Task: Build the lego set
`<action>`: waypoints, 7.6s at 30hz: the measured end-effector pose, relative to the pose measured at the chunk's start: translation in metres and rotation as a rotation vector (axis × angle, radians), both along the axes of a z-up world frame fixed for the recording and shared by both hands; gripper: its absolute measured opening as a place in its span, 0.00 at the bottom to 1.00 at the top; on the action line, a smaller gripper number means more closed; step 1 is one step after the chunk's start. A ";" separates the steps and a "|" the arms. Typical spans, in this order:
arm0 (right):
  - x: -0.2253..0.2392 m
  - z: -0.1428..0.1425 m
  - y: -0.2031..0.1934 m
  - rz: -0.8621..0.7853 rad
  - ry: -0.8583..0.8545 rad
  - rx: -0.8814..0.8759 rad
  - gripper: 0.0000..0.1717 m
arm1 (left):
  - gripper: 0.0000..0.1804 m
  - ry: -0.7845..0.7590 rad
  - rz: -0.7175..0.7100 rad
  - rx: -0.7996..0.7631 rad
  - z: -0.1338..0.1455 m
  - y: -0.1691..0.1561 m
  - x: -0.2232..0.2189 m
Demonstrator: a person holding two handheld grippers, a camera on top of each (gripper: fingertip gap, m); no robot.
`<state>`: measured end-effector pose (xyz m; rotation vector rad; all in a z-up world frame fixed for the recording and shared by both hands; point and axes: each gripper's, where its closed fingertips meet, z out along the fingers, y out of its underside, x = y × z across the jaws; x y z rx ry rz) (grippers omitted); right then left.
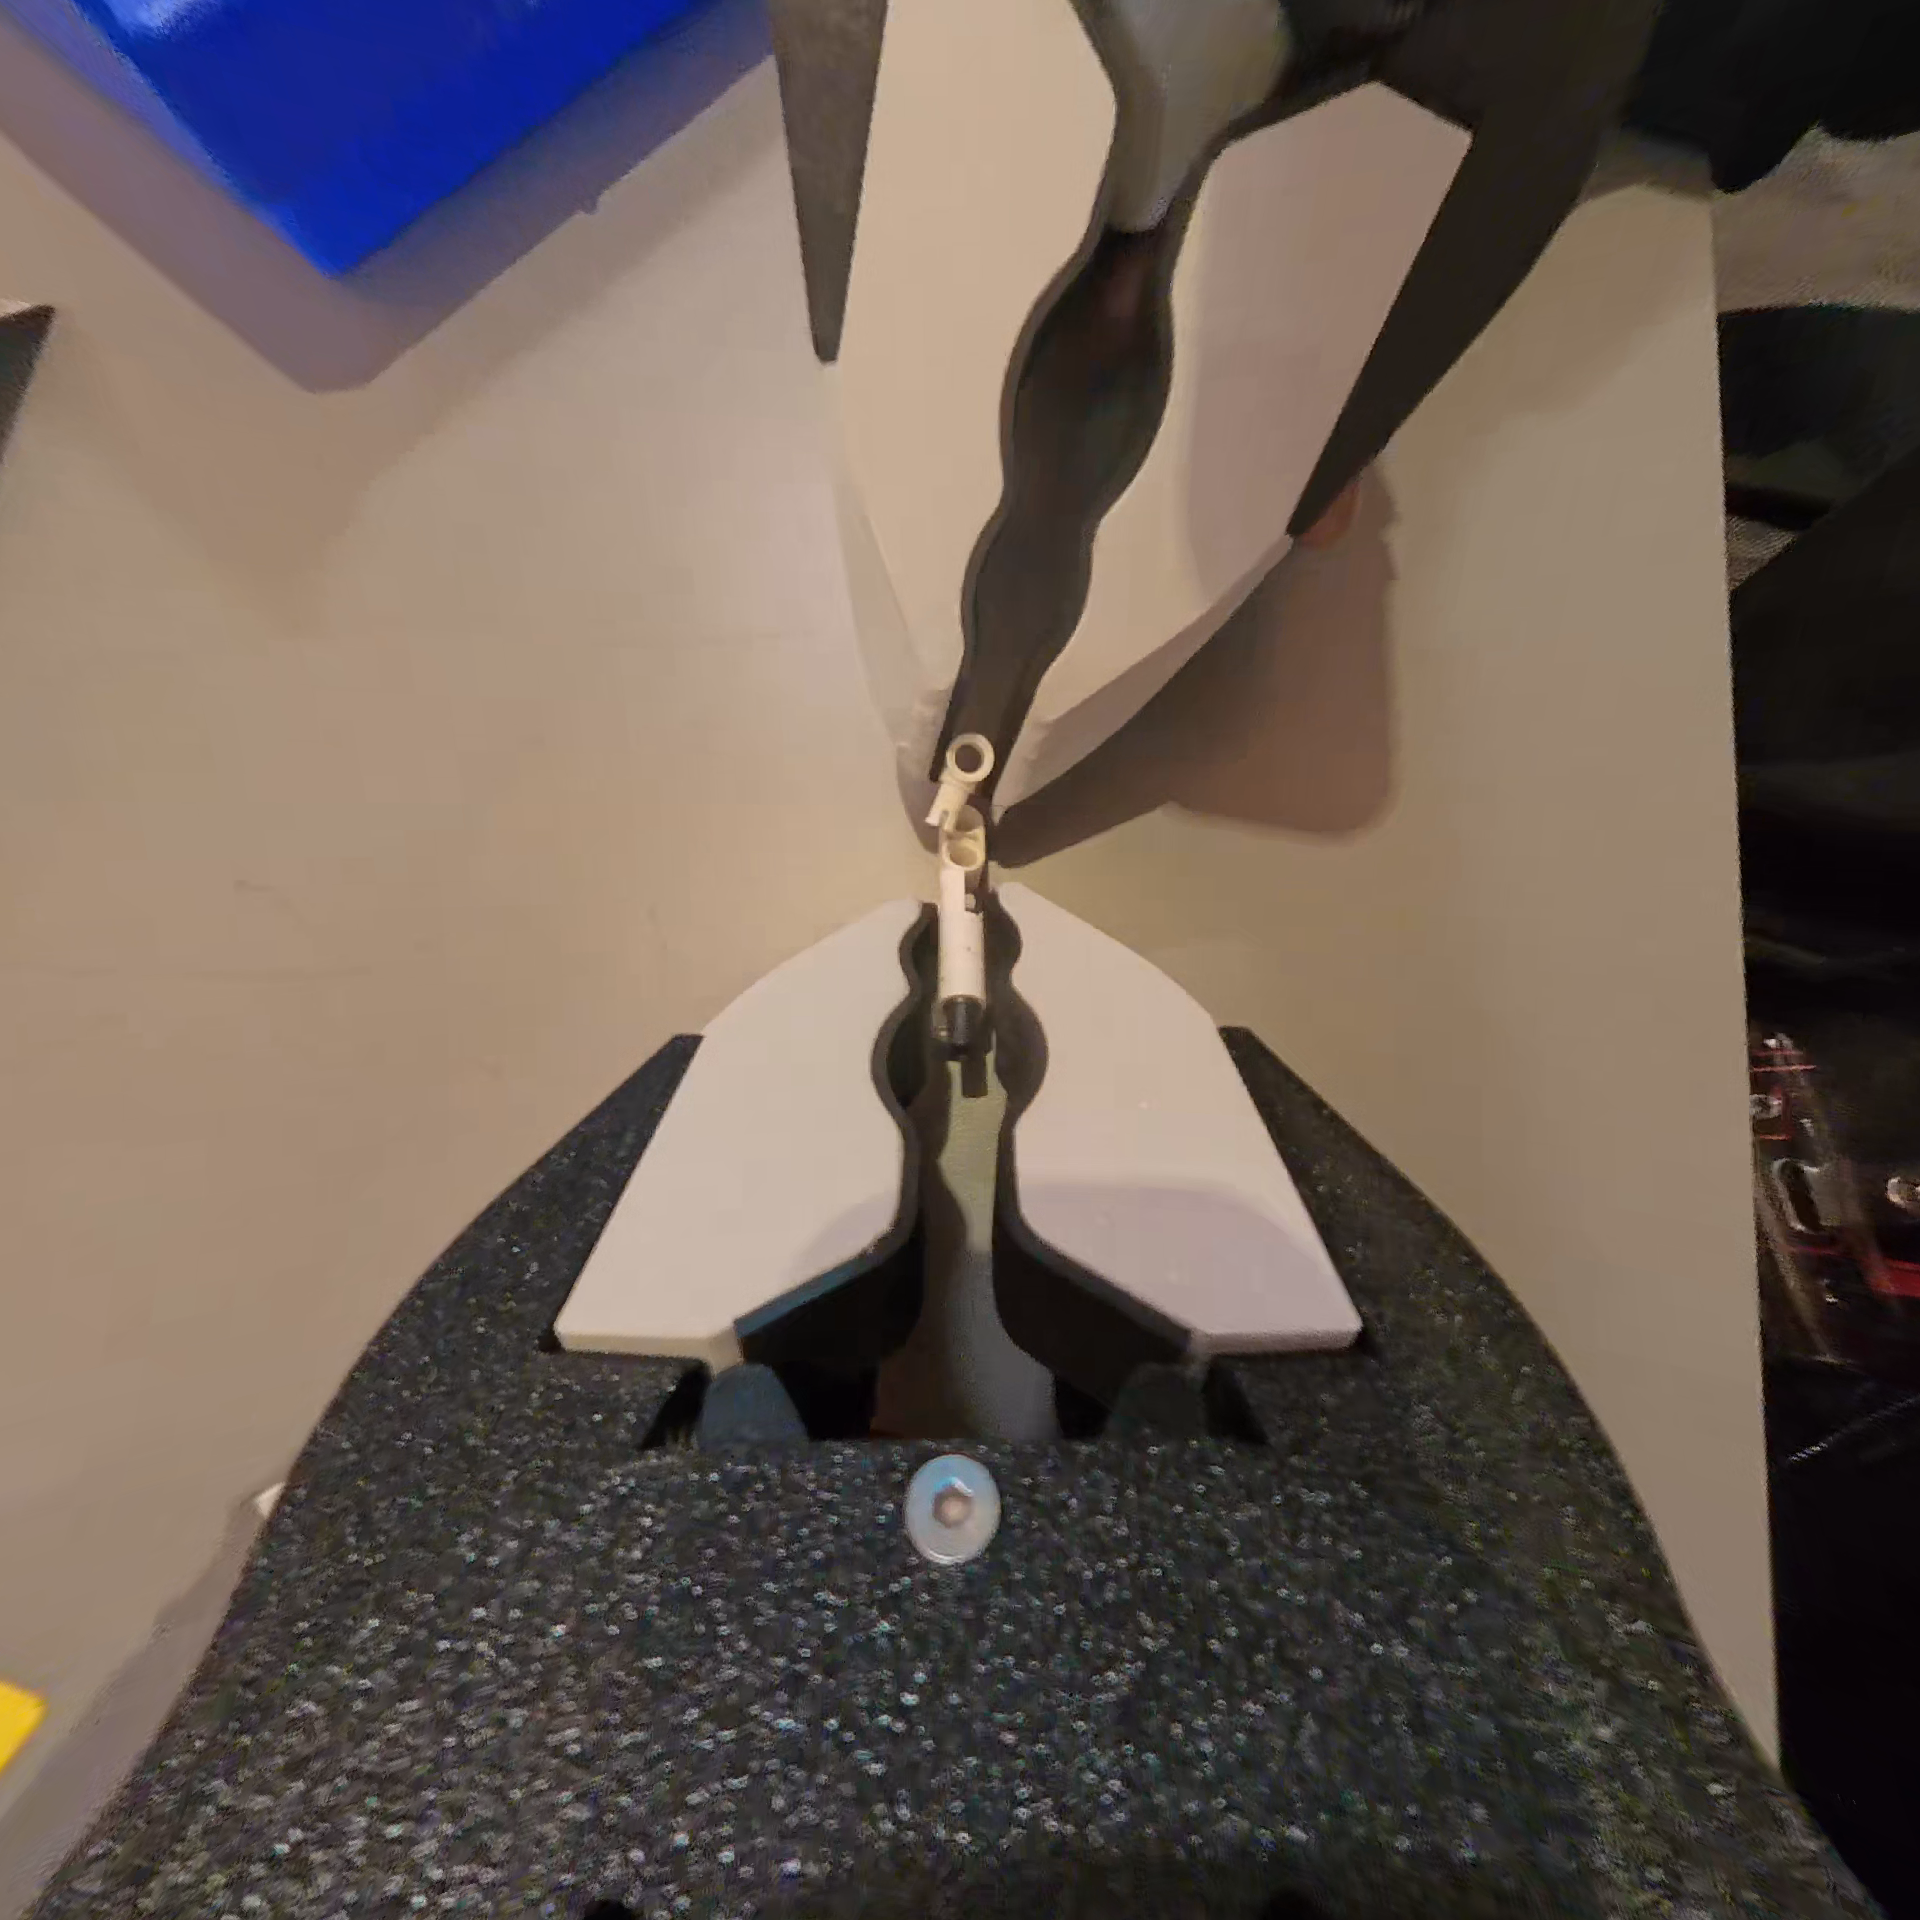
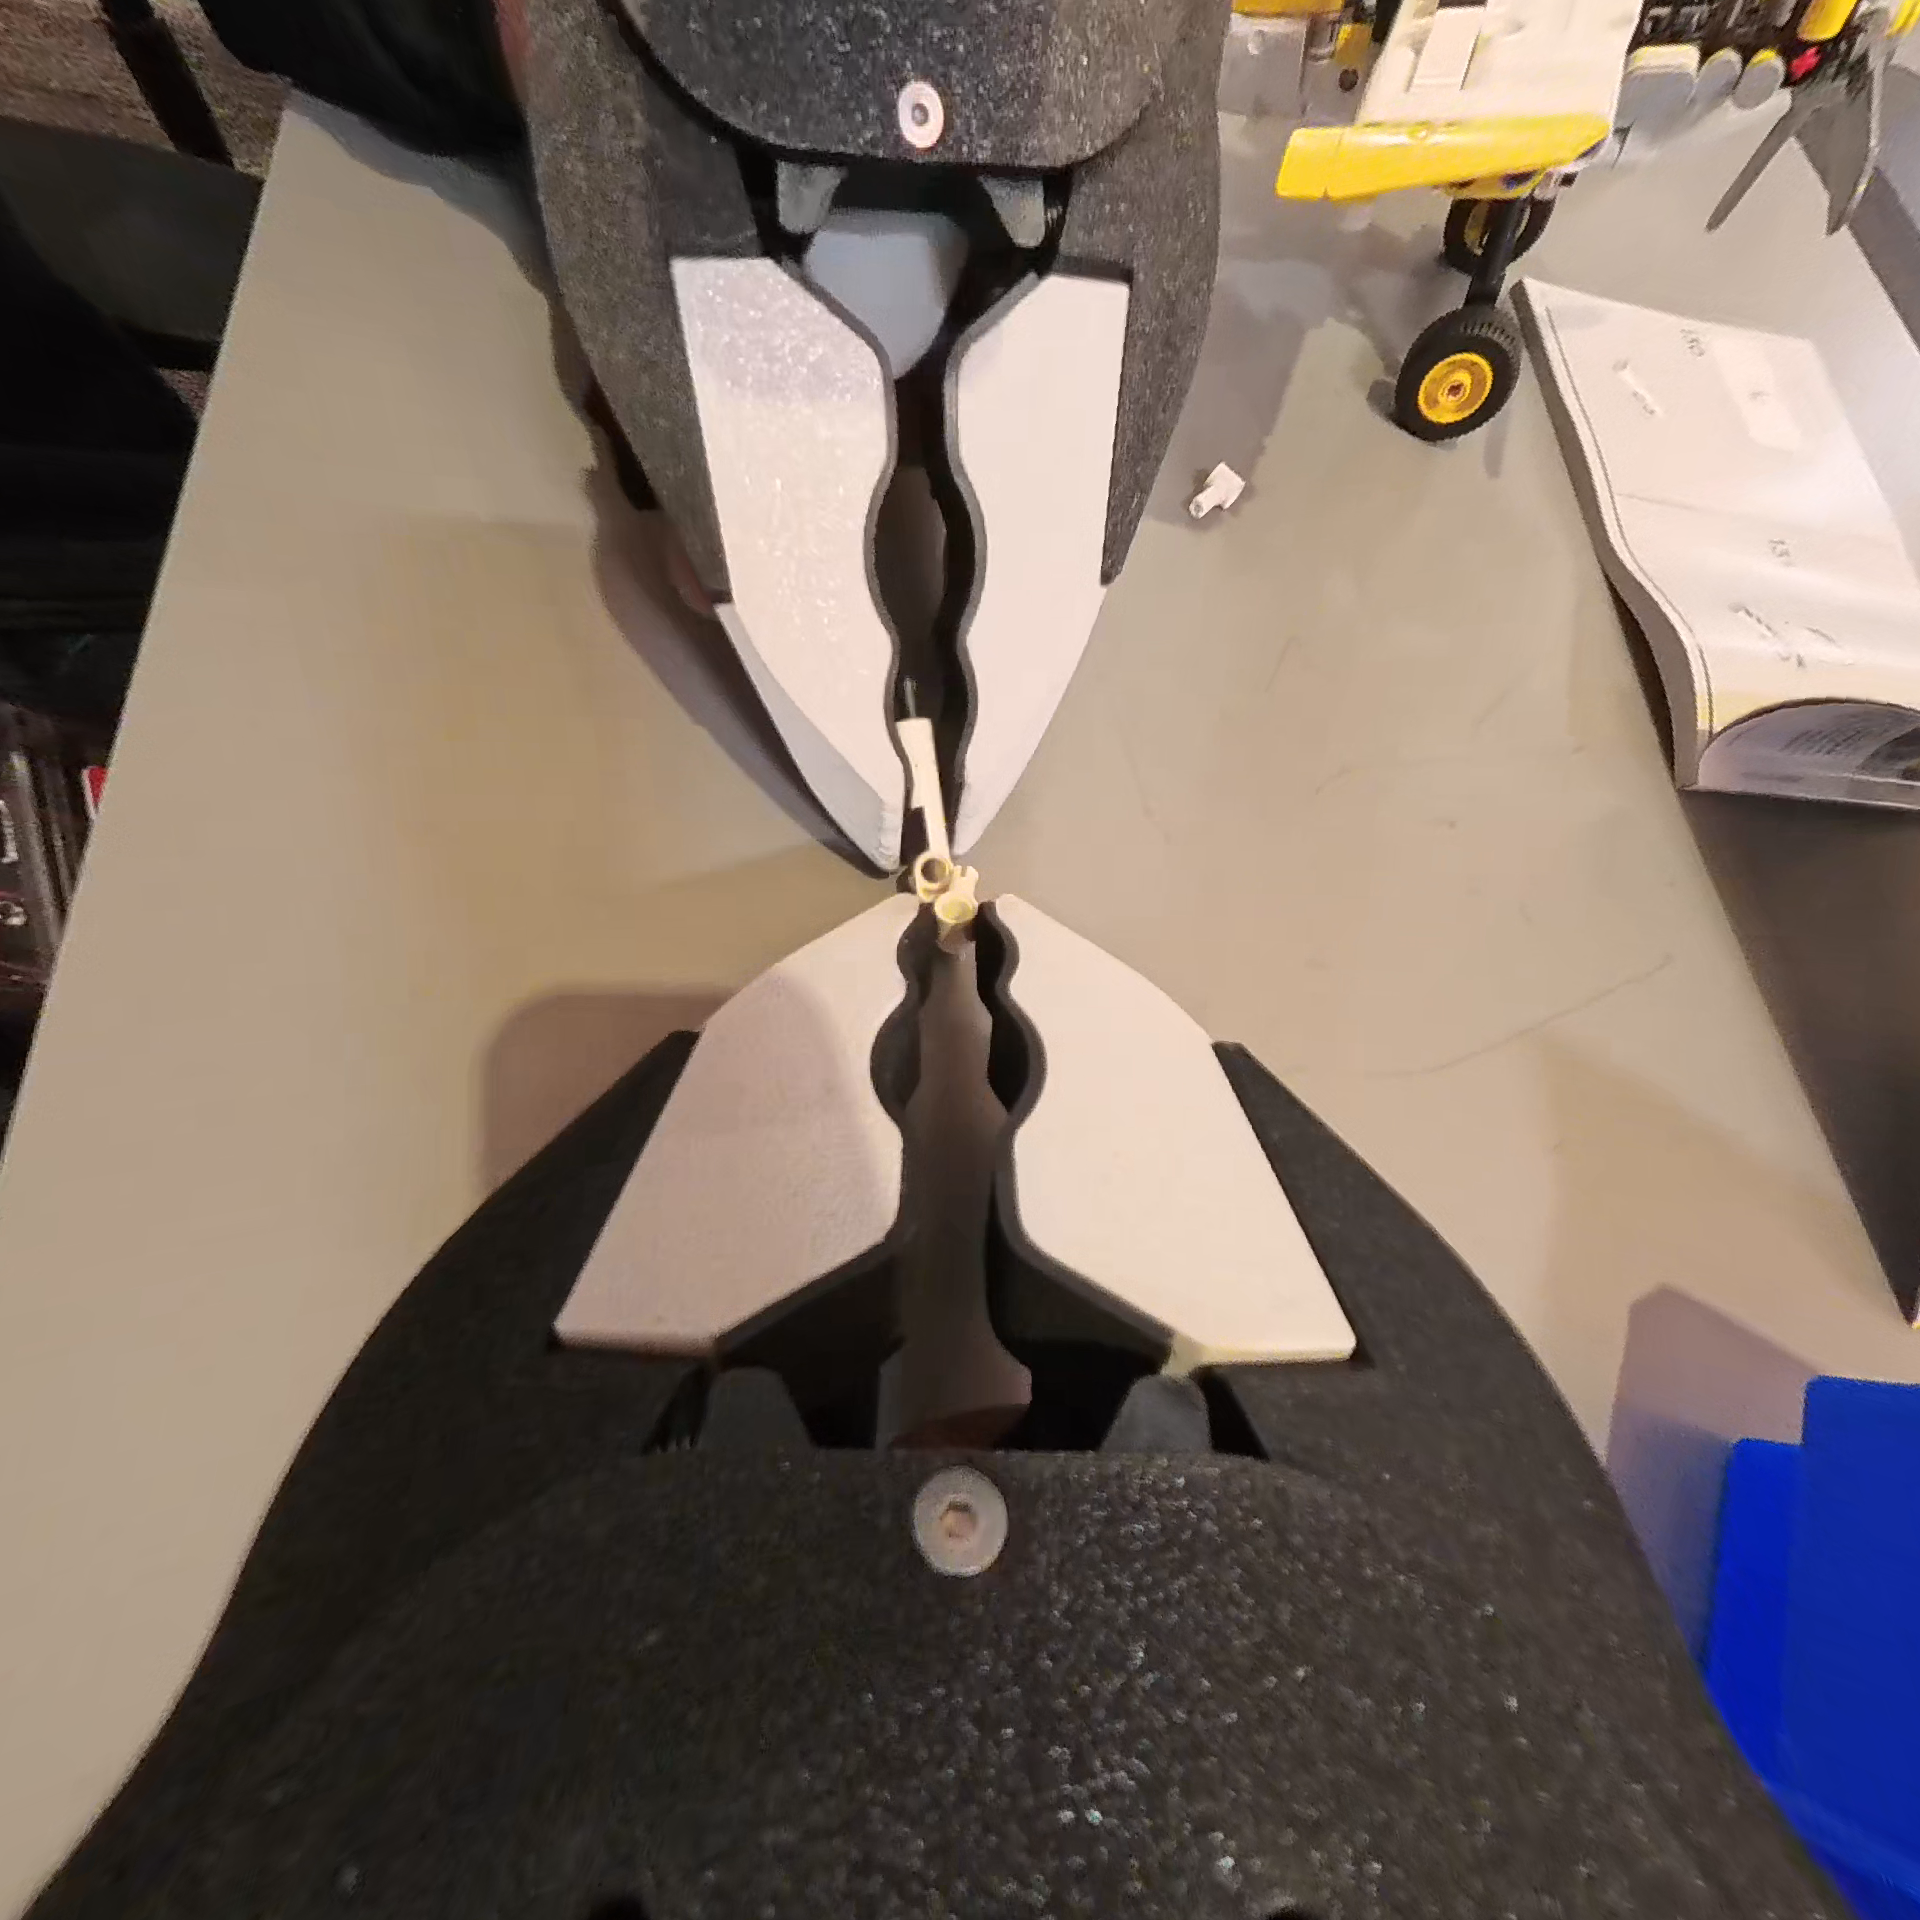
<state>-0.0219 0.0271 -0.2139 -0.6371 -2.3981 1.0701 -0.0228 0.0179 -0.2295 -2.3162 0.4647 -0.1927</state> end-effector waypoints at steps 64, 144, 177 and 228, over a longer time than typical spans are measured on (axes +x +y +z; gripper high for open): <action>0.001 -0.007 0.007 -0.092 -0.194 0.123 0.04 | 0.03 0.114 -0.012 0.055 0.001 0.010 -0.001; 0.006 0.007 0.001 0.176 -0.116 -0.026 0.04 | 0.03 0.001 -0.143 0.046 0.005 0.003 0.012; 0.004 0.001 0.001 0.128 -0.143 -0.062 0.04 | 0.04 0.108 -0.139 0.101 0.003 0.009 0.005; 0.011 -0.001 0.002 0.342 -0.410 -0.035 0.04 | 0.02 0.083 -0.191 0.122 0.006 0.012 0.014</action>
